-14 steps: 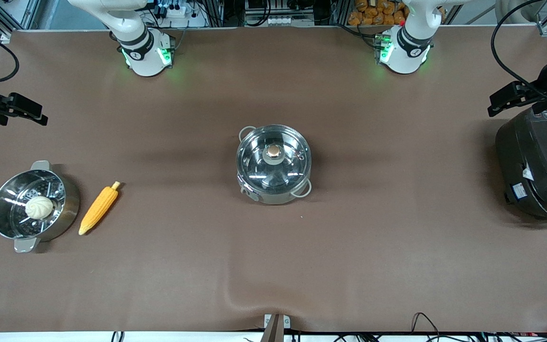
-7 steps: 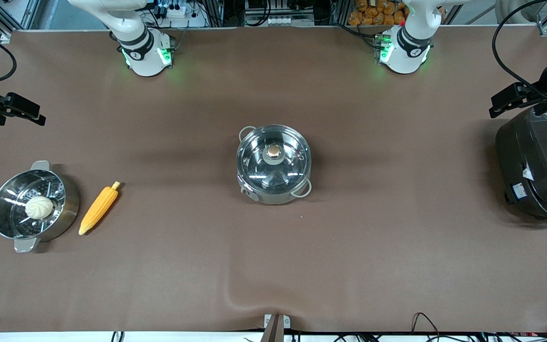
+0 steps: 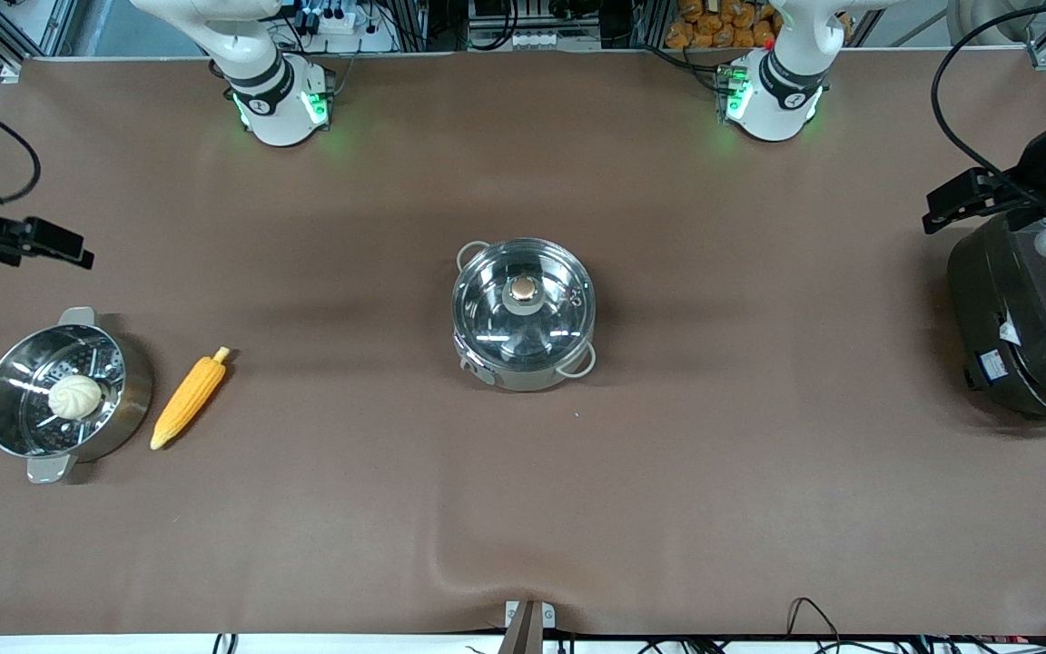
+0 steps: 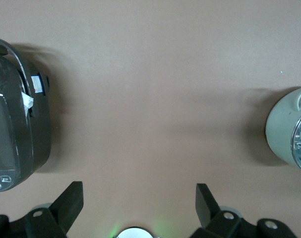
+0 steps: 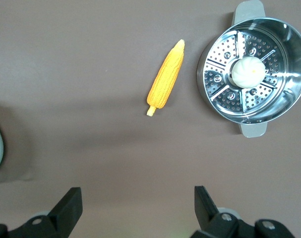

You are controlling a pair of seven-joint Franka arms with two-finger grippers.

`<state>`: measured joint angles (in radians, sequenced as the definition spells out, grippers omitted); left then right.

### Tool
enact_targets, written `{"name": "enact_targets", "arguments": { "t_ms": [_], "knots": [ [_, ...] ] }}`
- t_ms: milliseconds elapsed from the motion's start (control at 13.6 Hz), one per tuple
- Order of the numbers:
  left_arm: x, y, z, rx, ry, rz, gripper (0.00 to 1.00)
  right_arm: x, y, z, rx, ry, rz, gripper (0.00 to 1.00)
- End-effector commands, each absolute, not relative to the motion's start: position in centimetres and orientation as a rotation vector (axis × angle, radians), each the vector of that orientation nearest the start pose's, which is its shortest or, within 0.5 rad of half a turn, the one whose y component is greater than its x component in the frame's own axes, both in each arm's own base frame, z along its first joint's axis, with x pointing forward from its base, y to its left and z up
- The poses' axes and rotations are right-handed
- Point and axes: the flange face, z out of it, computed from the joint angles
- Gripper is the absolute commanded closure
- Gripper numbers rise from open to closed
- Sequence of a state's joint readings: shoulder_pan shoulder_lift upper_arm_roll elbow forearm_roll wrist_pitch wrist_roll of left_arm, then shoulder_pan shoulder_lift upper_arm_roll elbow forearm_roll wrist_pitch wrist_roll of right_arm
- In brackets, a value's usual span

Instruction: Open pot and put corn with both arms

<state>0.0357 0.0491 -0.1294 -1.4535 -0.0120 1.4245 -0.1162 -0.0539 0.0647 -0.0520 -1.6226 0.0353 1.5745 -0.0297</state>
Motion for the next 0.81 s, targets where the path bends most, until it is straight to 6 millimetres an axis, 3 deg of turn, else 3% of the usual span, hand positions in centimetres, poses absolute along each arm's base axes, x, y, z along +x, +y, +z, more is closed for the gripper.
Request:
{"name": "enact_targets", "arguments": {
  "t_ms": [0, 294, 441, 588, 735],
  "knots": [
    [55.2, -6.3, 64.7, -3.167, -0.020, 0.132, 0.00, 57.0, -7.0, 54.7, -3.088, 0.177, 0.161, 0.00],
    [54.9, -7.6, 65.0, -3.246, -0.106, 0.153, 0.00, 57.3, -7.8, 50.9, -3.088, 0.201, 0.135, 0.00],
    [54.9, -10.0, 64.8, -3.258, -0.161, 0.153, 0.00, 58.1, -8.1, 48.0, -3.090, 0.210, 0.135, 0.00],
    [55.1, -12.7, 64.2, -3.269, -0.090, 0.136, 0.00, 59.1, -9.8, 45.1, -3.082, 0.256, 0.160, 0.00],
    [55.6, -15.7, 63.2, -3.280, -0.013, 0.117, 0.00, 59.8, -10.1, 42.8, -3.076, 0.269, 0.183, 0.00]
  ]
}}
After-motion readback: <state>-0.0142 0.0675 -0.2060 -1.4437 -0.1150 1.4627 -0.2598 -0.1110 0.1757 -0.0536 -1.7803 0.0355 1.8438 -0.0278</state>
